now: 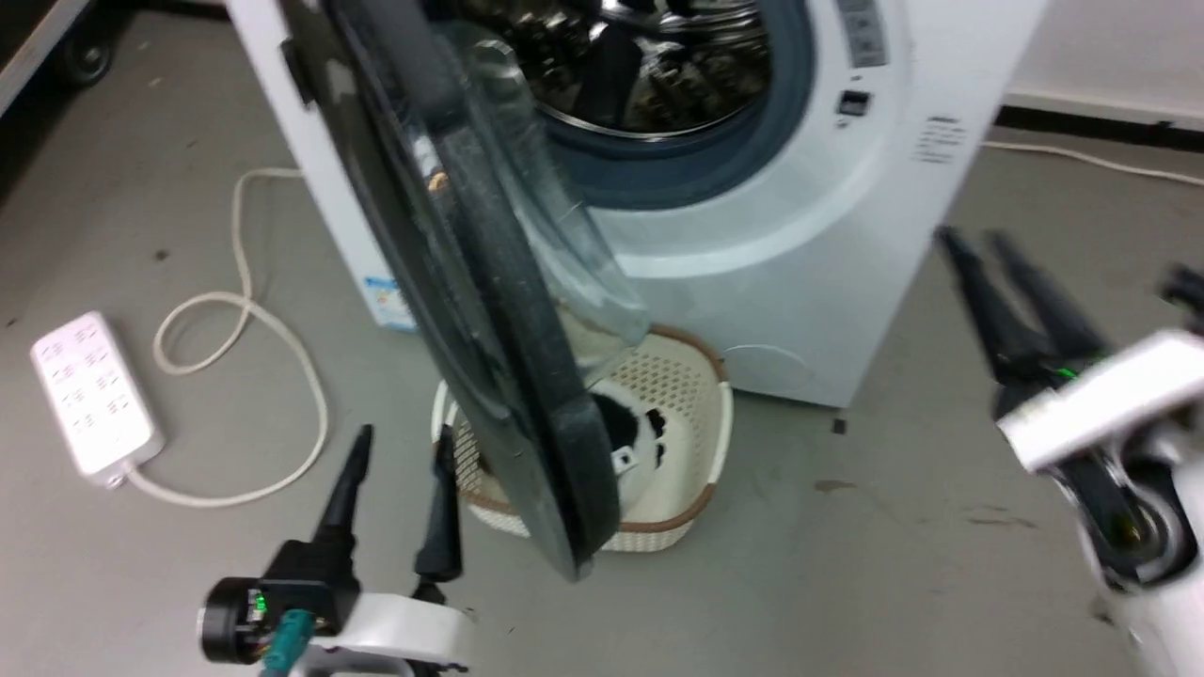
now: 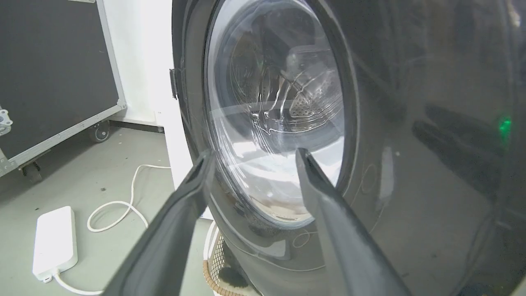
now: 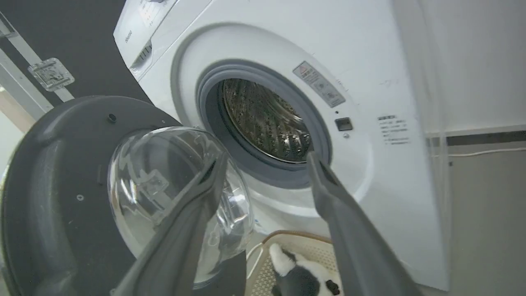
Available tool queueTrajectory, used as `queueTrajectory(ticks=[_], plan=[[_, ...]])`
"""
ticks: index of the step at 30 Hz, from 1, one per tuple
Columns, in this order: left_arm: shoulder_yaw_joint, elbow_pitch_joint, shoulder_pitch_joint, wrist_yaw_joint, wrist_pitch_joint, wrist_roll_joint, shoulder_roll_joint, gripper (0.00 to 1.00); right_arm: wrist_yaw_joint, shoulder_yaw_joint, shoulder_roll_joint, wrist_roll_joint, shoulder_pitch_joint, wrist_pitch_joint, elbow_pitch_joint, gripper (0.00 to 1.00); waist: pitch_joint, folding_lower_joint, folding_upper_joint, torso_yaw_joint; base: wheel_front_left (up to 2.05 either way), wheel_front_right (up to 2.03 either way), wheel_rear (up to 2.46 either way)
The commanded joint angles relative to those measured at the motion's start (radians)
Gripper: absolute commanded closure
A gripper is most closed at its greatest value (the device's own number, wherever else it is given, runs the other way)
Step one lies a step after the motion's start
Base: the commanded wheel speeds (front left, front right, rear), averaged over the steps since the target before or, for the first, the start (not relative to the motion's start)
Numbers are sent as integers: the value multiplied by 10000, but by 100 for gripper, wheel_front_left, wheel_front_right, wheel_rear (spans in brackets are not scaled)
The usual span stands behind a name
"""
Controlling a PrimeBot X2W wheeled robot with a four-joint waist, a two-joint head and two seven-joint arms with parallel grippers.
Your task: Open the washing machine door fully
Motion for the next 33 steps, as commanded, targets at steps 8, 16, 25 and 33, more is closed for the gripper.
queueTrajectory(ticks=[8,16,25,33], plan=[[810,-147,373,-417,-53,29,16,0,-6,-1256,-427,-6392,2285,-3298,-446,0,-717,0,0,-906,0,0,0],[922,-95,885,-669,-53,139,15,0,-6,-2493,2043,-9166,4373,-3642,-1685,0,-879,0,0,-1291,0,0,0],[714,14,1126,-576,-53,165,14,0,-6,-2503,2545,-9834,5375,-3728,-2088,0,-986,0,0,-1366,0,0,0],[659,-4,1147,-392,-53,277,13,0,-6,-2430,2558,-9847,5549,-3731,-2068,0,-1017,0,0,-1308,0,0,0]])
